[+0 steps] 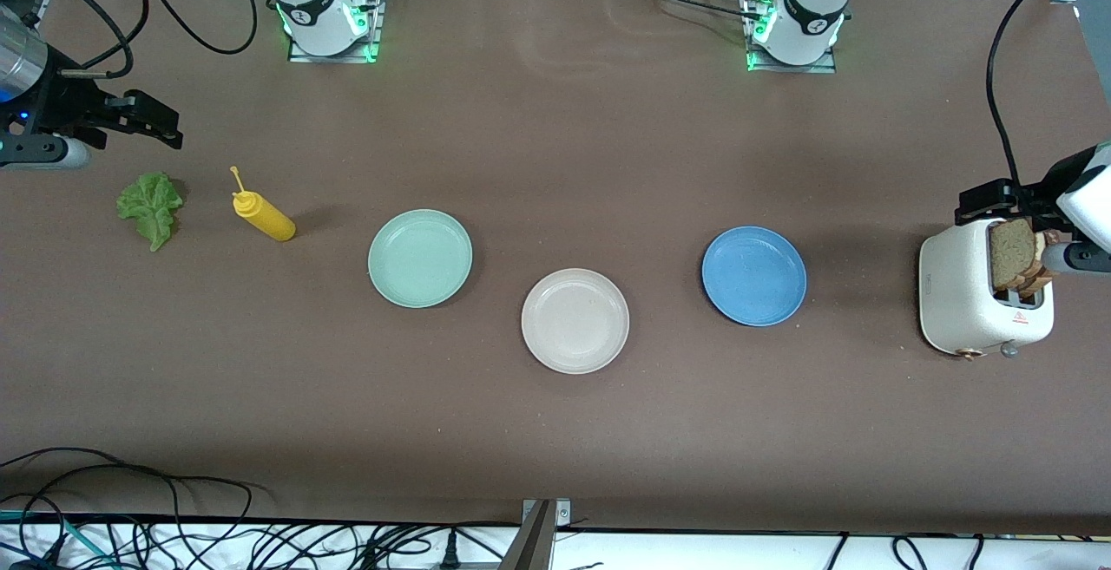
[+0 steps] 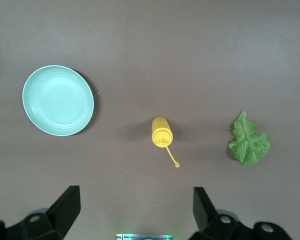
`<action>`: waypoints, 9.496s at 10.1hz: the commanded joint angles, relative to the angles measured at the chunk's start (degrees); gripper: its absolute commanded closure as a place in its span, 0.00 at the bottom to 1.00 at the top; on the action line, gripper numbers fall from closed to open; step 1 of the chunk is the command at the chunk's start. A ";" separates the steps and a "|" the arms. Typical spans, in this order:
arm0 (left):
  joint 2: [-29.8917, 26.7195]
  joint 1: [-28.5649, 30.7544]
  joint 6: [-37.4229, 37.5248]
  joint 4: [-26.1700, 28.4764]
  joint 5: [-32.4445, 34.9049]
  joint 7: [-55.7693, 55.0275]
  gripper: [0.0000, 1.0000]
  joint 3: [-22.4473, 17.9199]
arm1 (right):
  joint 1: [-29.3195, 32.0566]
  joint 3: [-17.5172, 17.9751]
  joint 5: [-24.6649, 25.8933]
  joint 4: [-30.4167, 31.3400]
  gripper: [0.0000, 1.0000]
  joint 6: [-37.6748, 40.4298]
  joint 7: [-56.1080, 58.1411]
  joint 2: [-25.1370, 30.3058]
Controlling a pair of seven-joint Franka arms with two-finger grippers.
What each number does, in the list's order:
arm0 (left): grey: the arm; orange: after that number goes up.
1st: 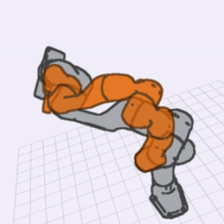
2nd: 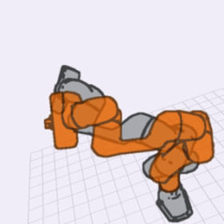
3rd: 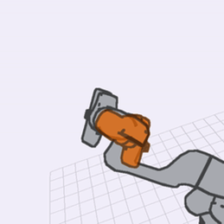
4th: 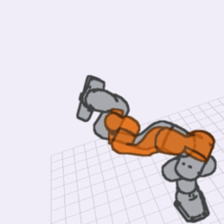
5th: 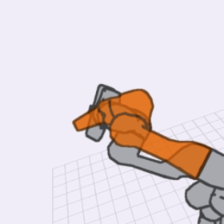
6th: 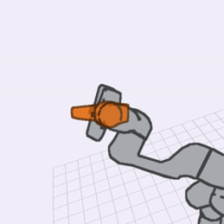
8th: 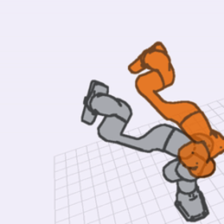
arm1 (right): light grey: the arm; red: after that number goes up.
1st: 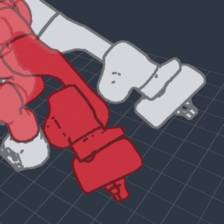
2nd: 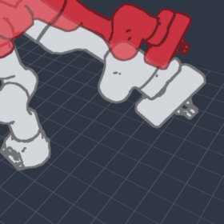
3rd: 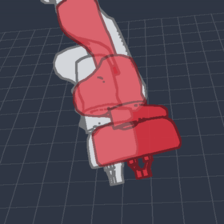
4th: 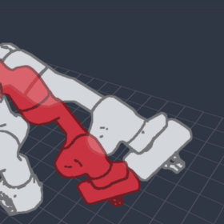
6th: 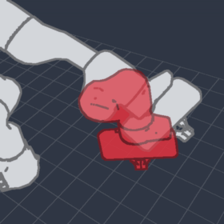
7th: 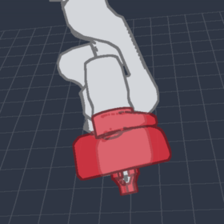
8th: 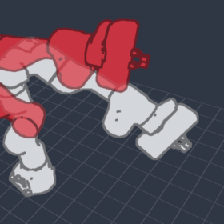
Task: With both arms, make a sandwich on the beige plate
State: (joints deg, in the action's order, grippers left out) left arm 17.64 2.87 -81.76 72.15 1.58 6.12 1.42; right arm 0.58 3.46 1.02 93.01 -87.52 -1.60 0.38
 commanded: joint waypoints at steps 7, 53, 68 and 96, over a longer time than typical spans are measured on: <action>-0.41 0.03 0.90 -0.25 0.62 0.73 0.00 -0.01 | -0.14 -0.21 0.04 -1.08 0.00 0.86 -0.07 -0.12; -0.41 0.03 1.52 -0.25 0.80 0.65 0.00 -0.01 | -0.14 -0.21 0.04 -1.08 0.00 0.59 0.19 -0.12; 2.04 3.54 -1.10 -0.25 7.12 0.47 0.00 -1.33 | 0.03 -0.38 0.21 -1.08 0.00 0.86 -0.07 -0.12; 0.56 14.62 -30.91 30.33 4.84 17.96 0.12 -0.80 | 0.21 -0.65 0.21 -1.08 0.00 1.21 0.63 -0.12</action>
State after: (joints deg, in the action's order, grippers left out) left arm 20.11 16.56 -111.26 99.75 7.70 23.75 0.11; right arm 0.64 2.86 1.06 92.93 -87.38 -1.55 0.34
